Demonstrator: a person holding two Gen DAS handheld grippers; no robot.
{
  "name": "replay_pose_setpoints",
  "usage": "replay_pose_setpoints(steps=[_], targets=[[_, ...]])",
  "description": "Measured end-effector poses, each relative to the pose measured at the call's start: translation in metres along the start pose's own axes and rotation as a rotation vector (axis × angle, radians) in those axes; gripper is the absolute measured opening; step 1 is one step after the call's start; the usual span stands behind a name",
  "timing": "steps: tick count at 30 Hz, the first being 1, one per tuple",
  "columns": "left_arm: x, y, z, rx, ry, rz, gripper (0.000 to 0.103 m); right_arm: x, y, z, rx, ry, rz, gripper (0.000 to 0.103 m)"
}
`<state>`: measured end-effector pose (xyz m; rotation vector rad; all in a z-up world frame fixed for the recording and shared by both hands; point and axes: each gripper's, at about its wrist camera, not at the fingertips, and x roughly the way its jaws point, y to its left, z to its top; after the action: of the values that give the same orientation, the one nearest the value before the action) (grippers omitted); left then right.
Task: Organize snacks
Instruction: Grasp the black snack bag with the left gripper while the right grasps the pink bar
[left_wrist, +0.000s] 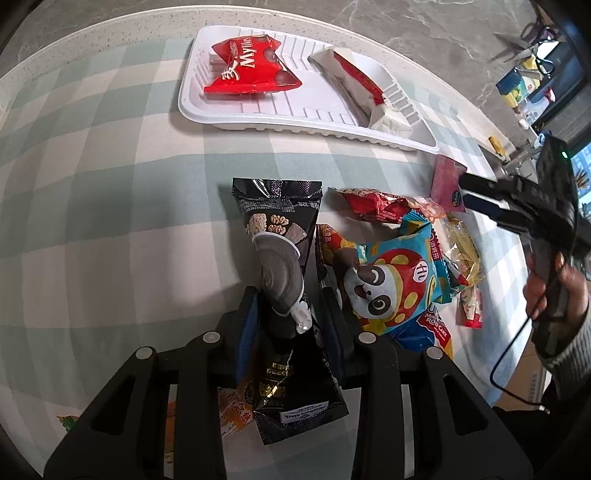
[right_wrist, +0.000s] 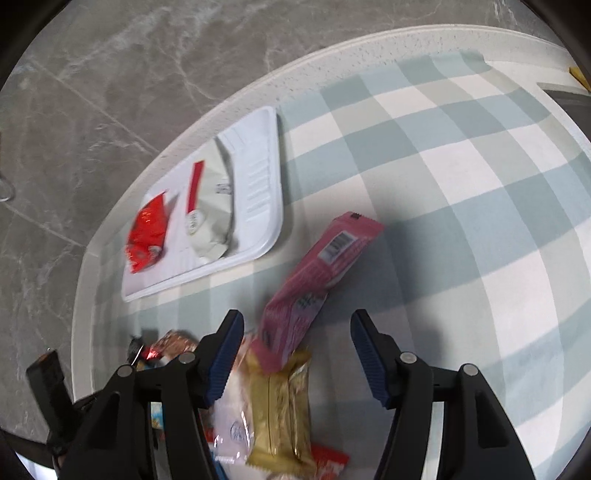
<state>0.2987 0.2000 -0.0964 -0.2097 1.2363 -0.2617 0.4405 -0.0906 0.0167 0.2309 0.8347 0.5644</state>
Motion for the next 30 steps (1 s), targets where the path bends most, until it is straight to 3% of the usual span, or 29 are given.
replay_pose_setpoints(steps=[7, 12, 14, 19, 25, 30], targets=[[0.001, -0.008, -0.002, 0.039, 0.003, 0.032, 0.034, 0.014, 0.005, 0.008, 0.032, 0.016, -0.026, 0.063], [0.002, -0.012, -0.003, 0.056, 0.0, 0.046, 0.034, 0.017, 0.007, 0.009, 0.008, 0.007, -0.077, 0.042], [0.002, -0.013, -0.003, 0.064, -0.005, 0.05, 0.034, 0.017, 0.005, 0.01, 0.006, 0.009, -0.07, 0.027], [0.001, -0.009, -0.006, 0.045, -0.023, 0.025, 0.032, 0.012, -0.011, 0.009, 0.037, -0.004, 0.034, 0.018], [-0.006, 0.016, -0.009, -0.063, -0.036, -0.085, 0.027, -0.006, -0.039, 0.004, 0.142, -0.025, 0.188, 0.018], [-0.016, 0.029, -0.01, -0.109, -0.064, -0.134, 0.021, -0.024, -0.05, -0.004, 0.21, -0.047, 0.279, 0.018]])
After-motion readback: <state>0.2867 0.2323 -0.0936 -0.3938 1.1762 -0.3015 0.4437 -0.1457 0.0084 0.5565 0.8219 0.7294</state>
